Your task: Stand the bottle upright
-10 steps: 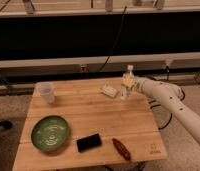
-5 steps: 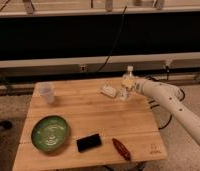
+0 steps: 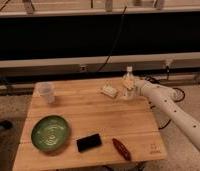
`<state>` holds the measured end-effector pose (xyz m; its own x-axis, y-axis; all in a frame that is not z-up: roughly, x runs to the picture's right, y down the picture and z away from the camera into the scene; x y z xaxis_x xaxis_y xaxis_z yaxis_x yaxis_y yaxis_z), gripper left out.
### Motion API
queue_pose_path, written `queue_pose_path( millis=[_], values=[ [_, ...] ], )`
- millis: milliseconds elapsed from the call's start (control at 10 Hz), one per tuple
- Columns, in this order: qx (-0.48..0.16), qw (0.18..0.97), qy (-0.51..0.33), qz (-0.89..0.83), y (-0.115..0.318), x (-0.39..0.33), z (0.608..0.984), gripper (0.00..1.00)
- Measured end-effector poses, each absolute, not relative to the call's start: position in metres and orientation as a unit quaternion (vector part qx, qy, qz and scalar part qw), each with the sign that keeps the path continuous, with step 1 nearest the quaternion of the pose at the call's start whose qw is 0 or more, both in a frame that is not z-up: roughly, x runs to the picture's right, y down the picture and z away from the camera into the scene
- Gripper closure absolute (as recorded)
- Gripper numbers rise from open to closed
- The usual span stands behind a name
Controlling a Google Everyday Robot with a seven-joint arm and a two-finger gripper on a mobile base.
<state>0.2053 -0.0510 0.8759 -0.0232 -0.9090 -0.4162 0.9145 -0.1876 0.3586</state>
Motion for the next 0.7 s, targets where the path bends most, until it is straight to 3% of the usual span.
queue_pose_path(
  millis=[700],
  values=[
    [0.312, 0.638, 0.063, -0.701, -0.0582, 0.2145, 0.8695, 1.0]
  ],
)
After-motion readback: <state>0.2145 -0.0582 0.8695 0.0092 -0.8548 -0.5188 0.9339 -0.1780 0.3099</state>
